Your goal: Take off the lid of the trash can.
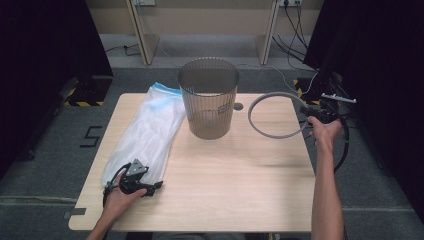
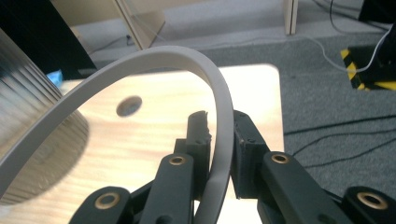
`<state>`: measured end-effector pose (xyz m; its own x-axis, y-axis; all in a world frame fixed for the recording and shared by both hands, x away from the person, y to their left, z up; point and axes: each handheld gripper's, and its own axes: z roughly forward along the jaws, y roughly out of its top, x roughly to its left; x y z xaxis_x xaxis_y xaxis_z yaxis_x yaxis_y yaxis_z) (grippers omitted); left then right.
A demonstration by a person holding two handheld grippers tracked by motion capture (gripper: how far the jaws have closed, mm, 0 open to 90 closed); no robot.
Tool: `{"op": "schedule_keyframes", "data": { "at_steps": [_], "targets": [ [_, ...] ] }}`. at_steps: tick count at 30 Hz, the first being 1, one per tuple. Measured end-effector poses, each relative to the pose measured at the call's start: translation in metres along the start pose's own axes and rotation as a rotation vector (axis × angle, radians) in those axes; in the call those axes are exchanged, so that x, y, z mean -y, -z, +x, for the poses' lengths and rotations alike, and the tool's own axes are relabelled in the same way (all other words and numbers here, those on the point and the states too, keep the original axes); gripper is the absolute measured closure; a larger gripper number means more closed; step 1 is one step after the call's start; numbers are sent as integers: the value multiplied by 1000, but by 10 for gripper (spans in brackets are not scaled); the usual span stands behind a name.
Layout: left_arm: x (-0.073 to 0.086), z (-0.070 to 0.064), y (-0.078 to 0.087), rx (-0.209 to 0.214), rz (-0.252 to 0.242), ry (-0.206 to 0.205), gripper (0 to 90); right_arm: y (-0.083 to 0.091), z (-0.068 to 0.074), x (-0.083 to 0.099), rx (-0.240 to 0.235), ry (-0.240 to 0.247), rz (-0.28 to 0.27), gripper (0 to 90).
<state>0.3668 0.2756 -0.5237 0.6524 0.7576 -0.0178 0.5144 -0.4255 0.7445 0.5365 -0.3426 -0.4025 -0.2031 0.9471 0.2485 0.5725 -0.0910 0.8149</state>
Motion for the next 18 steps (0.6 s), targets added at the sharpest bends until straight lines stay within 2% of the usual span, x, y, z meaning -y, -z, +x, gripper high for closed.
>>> {"op": "schedule_keyframes", "data": {
  "at_steps": [3, 14, 18],
  "targets": [
    [0, 0, 0, -1, -2, 1, 151, -14, -2, 15, 2, -1, 35, 799],
    [0, 0, 0, 0, -2, 1, 151, -45, -1, 44, 21, -3, 102, 799],
    [0, 0, 0, 0, -2, 2, 151, -58, -1, 54, 40, -3, 134, 799]
  ]
}}
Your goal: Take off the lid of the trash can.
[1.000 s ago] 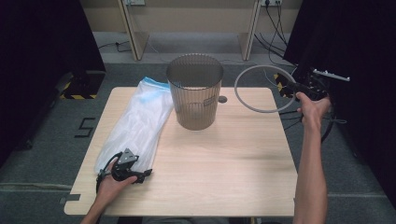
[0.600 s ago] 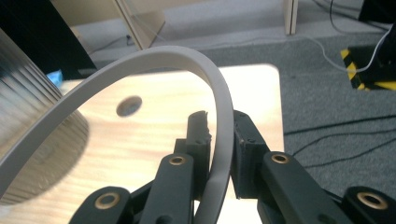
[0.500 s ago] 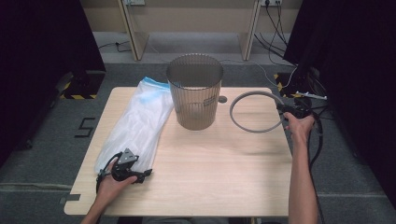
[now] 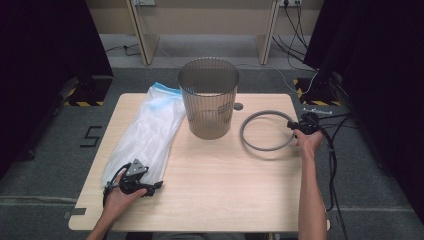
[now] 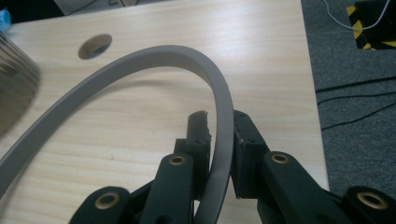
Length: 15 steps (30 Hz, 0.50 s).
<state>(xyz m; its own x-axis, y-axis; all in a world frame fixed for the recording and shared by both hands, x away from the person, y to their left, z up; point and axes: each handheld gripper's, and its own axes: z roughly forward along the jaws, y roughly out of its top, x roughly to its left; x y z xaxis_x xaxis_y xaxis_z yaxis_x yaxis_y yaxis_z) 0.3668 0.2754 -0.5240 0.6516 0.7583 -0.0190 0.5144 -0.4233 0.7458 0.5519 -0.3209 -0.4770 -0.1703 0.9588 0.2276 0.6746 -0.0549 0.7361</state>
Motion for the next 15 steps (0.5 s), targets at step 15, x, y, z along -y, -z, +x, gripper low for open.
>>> {"op": "schedule_keyframes", "data": {
  "at_steps": [15],
  "targets": [
    [0, 0, 0, 0, 2, -2, 151, -18, -5, 19, -14, 5, 37, 804]
  ]
}}
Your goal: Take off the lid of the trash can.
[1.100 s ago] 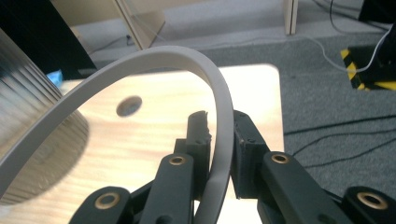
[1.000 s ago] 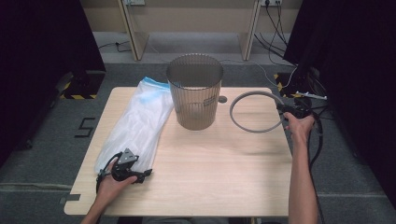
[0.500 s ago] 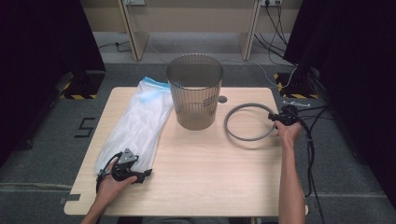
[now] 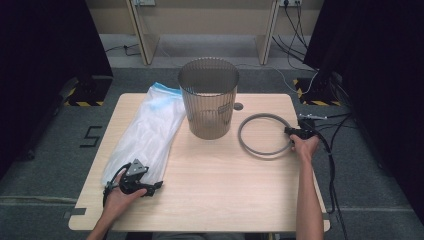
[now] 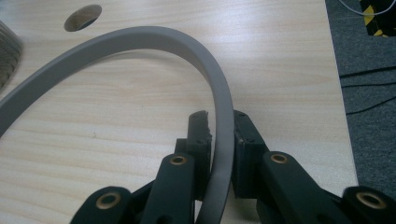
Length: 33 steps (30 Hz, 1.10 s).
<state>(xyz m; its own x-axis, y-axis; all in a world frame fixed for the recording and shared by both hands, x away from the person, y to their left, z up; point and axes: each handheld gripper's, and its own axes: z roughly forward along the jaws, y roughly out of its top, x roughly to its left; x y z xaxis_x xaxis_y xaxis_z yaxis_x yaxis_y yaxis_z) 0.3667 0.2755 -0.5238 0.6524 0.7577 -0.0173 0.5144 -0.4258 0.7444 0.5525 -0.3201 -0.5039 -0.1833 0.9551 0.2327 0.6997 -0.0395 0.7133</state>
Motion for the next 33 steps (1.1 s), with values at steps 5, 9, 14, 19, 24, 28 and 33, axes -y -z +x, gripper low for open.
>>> {"op": "schedule_keyframes", "data": {
  "at_steps": [5, 9, 14, 19, 24, 28, 33],
  "targets": [
    [0, 0, 0, 0, 0, 0, 151, -2, 1, 2, 23, 32, 10, 801],
    [0, 0, 0, 0, -1, 1, 151, -3, 3, 3, 33, 40, 15, 799],
    [0, 0, 0, 0, -1, 2, 151, -2, 7, 0, 74, 69, 32, 686],
    [0, 0, 0, 0, -1, 1, 151, 11, 18, -5, 87, 67, -12, 485],
    [0, 0, 0, 0, -1, 1, 151, 35, 49, -3, 24, 138, -59, 386],
    [0, 0, 0, 0, -1, 1, 151, 56, 84, 14, -69, 216, -74, 311],
    [0, 0, 0, 0, -1, 1, 151, 63, 111, 48, -119, 289, -41, 300]
  ]
}}
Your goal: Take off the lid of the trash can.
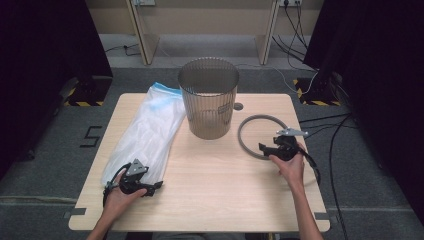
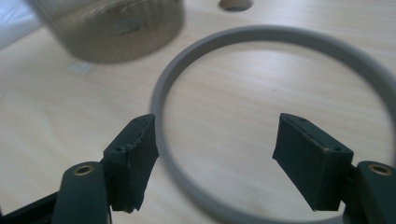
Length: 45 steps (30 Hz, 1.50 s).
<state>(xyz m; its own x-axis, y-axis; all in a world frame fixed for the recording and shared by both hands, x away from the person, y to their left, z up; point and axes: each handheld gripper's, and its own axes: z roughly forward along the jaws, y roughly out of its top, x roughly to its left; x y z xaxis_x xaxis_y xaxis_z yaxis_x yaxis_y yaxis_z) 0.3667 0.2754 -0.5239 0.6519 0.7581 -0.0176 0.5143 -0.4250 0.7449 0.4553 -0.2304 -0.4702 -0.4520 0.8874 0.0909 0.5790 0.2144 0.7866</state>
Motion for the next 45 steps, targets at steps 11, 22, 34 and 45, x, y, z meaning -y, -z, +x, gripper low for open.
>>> {"op": "schedule_keyframes", "data": {
  "at_steps": [11, 22, 34, 45],
  "targets": [
    [0, 0, 0, 0, 0, 0, 151, 6, 34, 35, -31, 66, 39, 298],
    [0, 0, 0, 0, 0, 0, 150, 19, 48, 58, -30, 97, 70, 290],
    [0, 0, 0, 1, 0, 0, 150, 26, 57, 73, -39, 110, 89, 282],
    [0, 0, 0, 0, 0, 0, 150, 24, 64, 82, -19, 143, 111, 253]
  ]
}}
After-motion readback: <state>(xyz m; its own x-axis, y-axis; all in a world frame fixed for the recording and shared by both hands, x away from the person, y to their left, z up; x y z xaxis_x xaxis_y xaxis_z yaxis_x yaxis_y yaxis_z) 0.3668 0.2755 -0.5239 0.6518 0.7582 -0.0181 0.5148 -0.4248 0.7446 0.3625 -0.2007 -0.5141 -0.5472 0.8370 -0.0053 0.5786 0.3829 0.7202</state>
